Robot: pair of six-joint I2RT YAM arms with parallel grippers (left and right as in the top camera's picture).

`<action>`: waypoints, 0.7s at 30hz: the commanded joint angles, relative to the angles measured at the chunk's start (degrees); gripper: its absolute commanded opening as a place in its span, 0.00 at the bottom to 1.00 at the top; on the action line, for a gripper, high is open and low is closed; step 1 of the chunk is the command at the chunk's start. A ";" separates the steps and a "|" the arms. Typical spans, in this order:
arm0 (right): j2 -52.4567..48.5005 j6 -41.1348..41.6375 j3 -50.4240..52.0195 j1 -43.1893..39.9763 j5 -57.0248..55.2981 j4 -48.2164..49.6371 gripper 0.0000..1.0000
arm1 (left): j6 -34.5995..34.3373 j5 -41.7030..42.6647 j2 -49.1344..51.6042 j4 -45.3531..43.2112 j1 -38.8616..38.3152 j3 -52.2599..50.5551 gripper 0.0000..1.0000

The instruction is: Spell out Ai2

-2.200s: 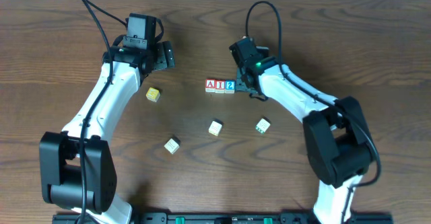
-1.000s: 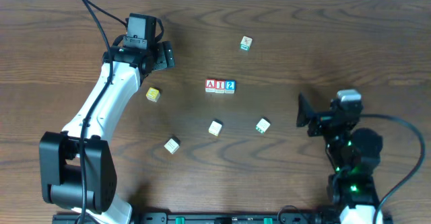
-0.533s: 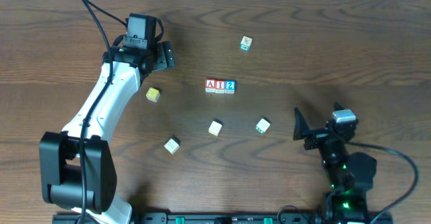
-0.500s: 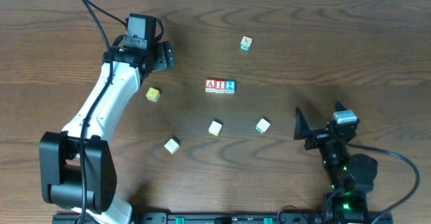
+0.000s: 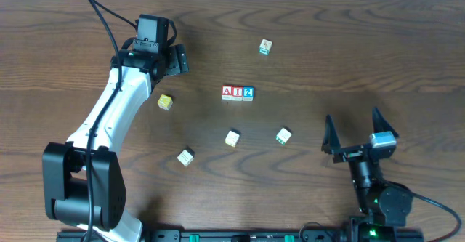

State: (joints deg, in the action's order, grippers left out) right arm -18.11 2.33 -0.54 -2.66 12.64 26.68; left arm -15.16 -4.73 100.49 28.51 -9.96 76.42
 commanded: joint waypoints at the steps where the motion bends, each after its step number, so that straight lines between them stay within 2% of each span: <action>1: 0.39 0.61 0.24 -0.26 -0.24 0.15 0.99 | 0.37 -0.57 0.11 0.17 0.20 0.79 0.95; 4: 0.68 0.59 0.24 -0.28 -0.44 -0.24 0.99 | 0.37 -0.59 0.11 0.17 0.20 0.79 0.95; 7: 1.81 0.63 0.24 -0.26 -0.17 -4.70 0.99 | 0.35 -0.57 0.11 0.17 0.20 0.79 0.95; 15: 3.26 0.59 0.24 -0.26 -0.70 -29.59 0.99 | 0.37 -0.57 0.11 0.17 0.20 0.79 0.95; 21: 3.13 0.59 0.22 -0.26 -0.83 -29.88 0.99 | 0.37 -0.57 0.11 0.17 0.20 0.79 0.96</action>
State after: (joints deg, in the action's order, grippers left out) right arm -15.25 2.50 -0.40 -2.68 12.12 -2.79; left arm -15.16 -4.73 100.49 28.51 -9.96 76.42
